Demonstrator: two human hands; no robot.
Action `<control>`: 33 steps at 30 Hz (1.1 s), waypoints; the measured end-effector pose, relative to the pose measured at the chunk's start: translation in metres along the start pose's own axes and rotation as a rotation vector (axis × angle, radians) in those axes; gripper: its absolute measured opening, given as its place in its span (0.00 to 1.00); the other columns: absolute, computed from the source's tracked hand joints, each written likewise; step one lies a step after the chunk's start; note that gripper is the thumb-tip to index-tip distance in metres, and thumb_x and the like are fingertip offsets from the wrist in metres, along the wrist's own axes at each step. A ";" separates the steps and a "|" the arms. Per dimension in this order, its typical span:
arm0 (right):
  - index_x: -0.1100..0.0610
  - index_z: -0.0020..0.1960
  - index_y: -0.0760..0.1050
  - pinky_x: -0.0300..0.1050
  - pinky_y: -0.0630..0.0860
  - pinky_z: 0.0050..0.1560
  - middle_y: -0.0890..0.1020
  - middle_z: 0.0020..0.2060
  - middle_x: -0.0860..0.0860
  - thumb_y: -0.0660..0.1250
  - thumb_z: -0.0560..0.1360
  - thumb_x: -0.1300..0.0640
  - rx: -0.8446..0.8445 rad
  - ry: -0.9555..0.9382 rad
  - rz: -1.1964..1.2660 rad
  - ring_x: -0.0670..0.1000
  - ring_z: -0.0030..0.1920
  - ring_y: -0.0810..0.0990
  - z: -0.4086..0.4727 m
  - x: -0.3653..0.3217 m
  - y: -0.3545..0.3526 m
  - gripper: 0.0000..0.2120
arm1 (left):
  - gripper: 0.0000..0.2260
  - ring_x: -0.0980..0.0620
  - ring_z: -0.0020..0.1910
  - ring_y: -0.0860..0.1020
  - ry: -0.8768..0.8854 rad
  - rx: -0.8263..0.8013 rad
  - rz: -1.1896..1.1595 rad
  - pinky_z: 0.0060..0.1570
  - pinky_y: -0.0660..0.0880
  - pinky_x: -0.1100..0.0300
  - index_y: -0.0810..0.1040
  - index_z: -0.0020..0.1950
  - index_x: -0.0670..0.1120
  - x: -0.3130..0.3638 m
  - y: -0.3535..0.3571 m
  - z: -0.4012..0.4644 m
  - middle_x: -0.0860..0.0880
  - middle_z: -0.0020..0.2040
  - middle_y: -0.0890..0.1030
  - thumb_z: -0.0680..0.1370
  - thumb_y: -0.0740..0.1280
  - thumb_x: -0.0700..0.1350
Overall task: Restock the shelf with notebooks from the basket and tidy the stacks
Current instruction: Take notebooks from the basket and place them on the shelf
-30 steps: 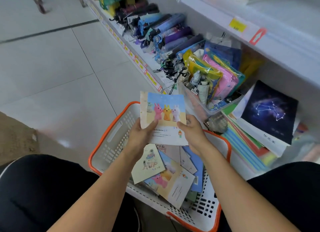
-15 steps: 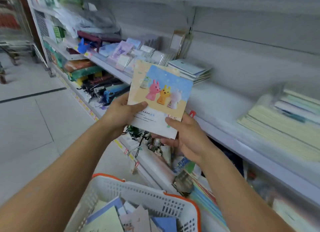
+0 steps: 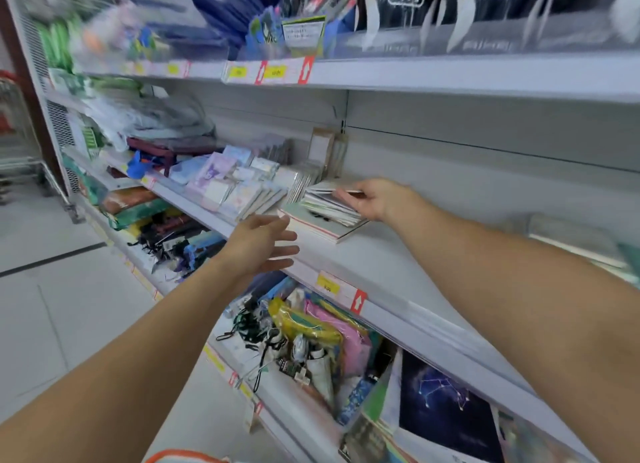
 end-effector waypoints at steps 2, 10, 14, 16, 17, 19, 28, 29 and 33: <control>0.66 0.53 0.70 0.42 0.82 0.32 0.70 0.61 0.61 0.56 0.80 0.73 0.039 -0.003 -0.168 0.59 0.61 0.76 0.017 0.001 -0.006 0.07 | 0.14 0.46 0.47 0.84 -0.019 0.020 0.012 0.39 0.81 0.56 0.74 0.62 0.44 -0.011 -0.004 0.002 0.45 0.53 0.83 0.80 0.66 0.49; 0.61 0.53 0.81 0.42 0.76 0.32 0.84 0.46 0.57 0.66 0.78 0.48 0.451 -0.403 -1.086 0.57 0.35 0.81 0.003 -0.002 -0.031 0.16 | 0.08 0.48 0.40 0.82 -0.012 0.107 0.171 0.36 0.80 0.57 0.77 0.55 0.44 -0.055 -0.025 -0.001 0.44 0.48 0.83 0.80 0.65 0.47; 0.58 0.52 0.82 0.45 0.75 0.45 0.84 0.44 0.55 0.64 0.79 0.51 0.421 -0.970 -0.938 0.54 0.44 0.81 -0.079 0.055 -0.030 0.12 | 0.05 0.46 0.38 0.80 -0.132 0.190 0.120 0.40 0.79 0.54 0.77 0.50 0.43 -0.129 -0.047 -0.034 0.43 0.43 0.82 0.80 0.65 0.44; 0.58 0.42 0.80 0.44 0.71 0.35 0.79 0.30 0.52 0.64 0.79 0.56 0.144 -1.022 -0.788 0.51 0.32 0.75 -0.123 0.128 -0.025 0.10 | 0.05 0.45 0.36 0.79 -0.244 0.274 0.094 0.39 0.78 0.55 0.78 0.47 0.43 -0.186 -0.067 -0.062 0.43 0.41 0.82 0.80 0.65 0.43; 0.59 0.38 0.78 0.45 0.69 0.33 0.76 0.27 0.52 0.65 0.78 0.57 0.020 -0.930 -0.819 0.51 0.29 0.72 -0.137 0.176 -0.025 0.12 | 0.05 0.45 0.36 0.79 -0.320 0.312 0.099 0.38 0.77 0.55 0.78 0.46 0.43 -0.219 -0.078 -0.081 0.42 0.41 0.81 0.80 0.65 0.42; 0.60 0.37 0.76 0.46 0.71 0.35 0.77 0.29 0.52 0.68 0.77 0.55 -0.225 -0.555 -1.008 0.47 0.31 0.73 -0.149 0.286 -0.039 0.13 | 0.08 0.44 0.36 0.76 -0.493 0.378 0.156 0.39 0.75 0.55 0.77 0.40 0.43 -0.290 -0.100 -0.127 0.40 0.39 0.79 0.79 0.65 0.40; 0.59 0.68 0.69 0.43 0.74 0.51 0.74 0.62 0.57 0.72 0.74 0.49 -0.356 0.451 -1.470 0.57 0.60 0.75 -0.224 0.535 -0.203 0.27 | 0.15 0.45 0.53 0.75 -1.033 0.403 0.236 0.56 0.76 0.50 0.73 0.65 0.38 -0.453 -0.147 -0.261 0.40 0.57 0.76 0.80 0.61 0.42; 0.60 0.71 0.67 0.43 0.72 0.55 0.71 0.66 0.57 0.72 0.75 0.49 -0.301 0.421 -1.484 0.57 0.64 0.73 -0.226 0.536 -0.205 0.30 | 0.15 0.43 0.54 0.75 -1.075 0.397 0.180 0.54 0.74 0.49 0.70 0.66 0.37 -0.455 -0.146 -0.268 0.39 0.57 0.76 0.81 0.60 0.42; 0.63 0.68 0.70 0.44 0.71 0.47 0.74 0.60 0.57 0.70 0.76 0.50 -0.303 0.420 -1.437 0.56 0.54 0.76 -0.226 0.538 -0.186 0.26 | 0.13 0.39 0.56 0.76 -1.177 0.434 -0.073 0.57 0.75 0.46 0.69 0.62 0.40 -0.477 -0.139 -0.286 0.41 0.53 0.76 0.80 0.63 0.43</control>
Point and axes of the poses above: each hand's wrist, its own z-axis towards the middle knuckle, its own y-axis out of the palm, x = y × z, the point moved 4 cm from there along z, towards the middle knuckle
